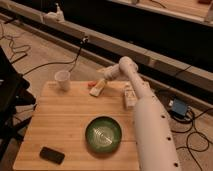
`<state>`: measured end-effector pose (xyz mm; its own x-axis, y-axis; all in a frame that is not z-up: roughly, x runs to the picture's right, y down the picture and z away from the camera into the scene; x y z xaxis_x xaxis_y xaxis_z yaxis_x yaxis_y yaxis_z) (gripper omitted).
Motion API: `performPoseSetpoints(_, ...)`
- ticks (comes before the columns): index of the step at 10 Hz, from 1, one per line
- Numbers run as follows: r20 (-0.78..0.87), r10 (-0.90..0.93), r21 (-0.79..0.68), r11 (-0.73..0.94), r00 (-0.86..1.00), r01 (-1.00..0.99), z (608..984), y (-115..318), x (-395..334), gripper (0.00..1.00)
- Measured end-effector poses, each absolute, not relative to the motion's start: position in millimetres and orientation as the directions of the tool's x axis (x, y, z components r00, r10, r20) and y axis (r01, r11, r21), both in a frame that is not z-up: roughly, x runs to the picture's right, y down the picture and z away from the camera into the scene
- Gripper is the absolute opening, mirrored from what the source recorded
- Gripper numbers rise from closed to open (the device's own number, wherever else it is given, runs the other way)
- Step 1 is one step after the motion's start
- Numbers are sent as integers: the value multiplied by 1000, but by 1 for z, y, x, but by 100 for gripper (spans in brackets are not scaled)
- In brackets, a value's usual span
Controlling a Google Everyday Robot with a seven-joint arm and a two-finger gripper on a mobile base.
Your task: Place the pepper in the ceramic cup
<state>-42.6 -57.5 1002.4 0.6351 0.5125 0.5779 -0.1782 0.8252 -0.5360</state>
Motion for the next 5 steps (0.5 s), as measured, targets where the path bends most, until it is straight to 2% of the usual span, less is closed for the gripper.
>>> performPoseSetpoints(2,578,506,-551,821,641,-151,1010,-50,-56,61)
performPoseSetpoints(5,559,500,-576,808,661,-124,1023,-37,-62,31)
